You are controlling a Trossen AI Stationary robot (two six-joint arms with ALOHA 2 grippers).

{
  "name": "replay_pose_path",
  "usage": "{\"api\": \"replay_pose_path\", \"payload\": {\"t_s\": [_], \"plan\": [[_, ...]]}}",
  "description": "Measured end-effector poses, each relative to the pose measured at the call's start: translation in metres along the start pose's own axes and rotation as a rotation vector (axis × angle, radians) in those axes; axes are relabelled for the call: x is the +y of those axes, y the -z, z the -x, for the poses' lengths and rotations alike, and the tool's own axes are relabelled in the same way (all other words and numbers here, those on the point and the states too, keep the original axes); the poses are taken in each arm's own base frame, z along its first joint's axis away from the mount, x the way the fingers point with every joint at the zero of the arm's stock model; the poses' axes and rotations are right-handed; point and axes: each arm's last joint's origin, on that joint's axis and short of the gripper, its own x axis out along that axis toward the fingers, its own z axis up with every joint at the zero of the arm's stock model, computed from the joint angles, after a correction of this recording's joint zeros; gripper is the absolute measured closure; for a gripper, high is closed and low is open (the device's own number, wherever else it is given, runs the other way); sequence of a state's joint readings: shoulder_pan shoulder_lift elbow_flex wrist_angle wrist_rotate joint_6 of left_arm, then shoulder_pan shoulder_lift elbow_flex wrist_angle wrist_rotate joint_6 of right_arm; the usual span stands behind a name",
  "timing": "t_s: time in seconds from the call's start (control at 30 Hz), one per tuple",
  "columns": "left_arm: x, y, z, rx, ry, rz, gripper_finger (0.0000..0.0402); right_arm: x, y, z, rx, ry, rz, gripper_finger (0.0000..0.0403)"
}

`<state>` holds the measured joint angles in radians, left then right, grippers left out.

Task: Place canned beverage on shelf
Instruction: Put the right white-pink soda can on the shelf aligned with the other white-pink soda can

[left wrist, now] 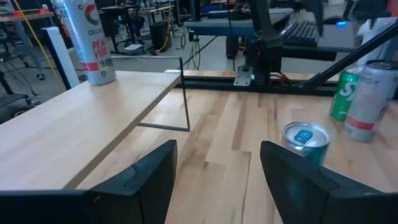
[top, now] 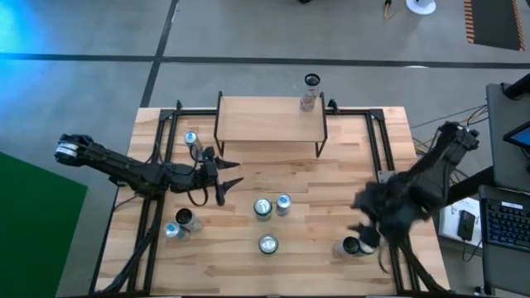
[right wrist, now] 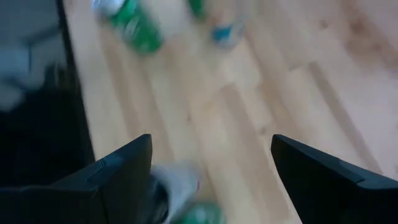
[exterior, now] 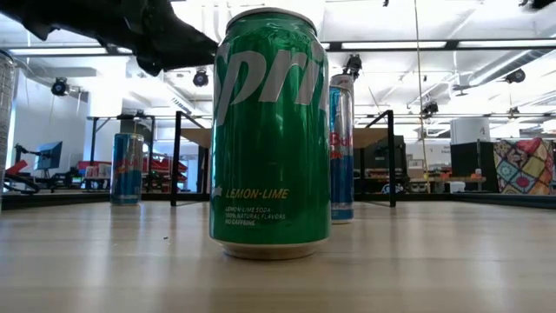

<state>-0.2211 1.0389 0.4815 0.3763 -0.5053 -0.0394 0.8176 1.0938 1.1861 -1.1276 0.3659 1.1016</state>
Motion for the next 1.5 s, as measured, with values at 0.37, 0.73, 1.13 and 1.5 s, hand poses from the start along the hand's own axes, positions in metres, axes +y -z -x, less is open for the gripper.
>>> {"api": "replay_pose_path", "payload": {"t_s": [0.37, 0.73, 1.13, 1.5], "plan": [[-0.003, -0.005, 0.001, -0.011, 0.014, 0.001, 0.0184, 0.058, 0.02, -0.021, 0.174, 0.021, 0.061, 0.0085], [-0.003, 0.001, 0.001, 0.039, 0.012, -0.003, 0.0184, 0.072, 0.016, -0.03, 0.161, 0.112, -0.07, 0.0085], [-0.005, 0.007, -0.004, 0.07, 0.01, -0.047, 0.0184, 0.069, 0.019, -0.035, 0.147, 0.147, -0.165, 0.0085], [-0.011, 0.023, -0.015, 0.146, -0.003, -0.036, 0.0184, 0.072, 0.024, -0.046, 0.19, 0.176, -0.148, 0.0085]]}}
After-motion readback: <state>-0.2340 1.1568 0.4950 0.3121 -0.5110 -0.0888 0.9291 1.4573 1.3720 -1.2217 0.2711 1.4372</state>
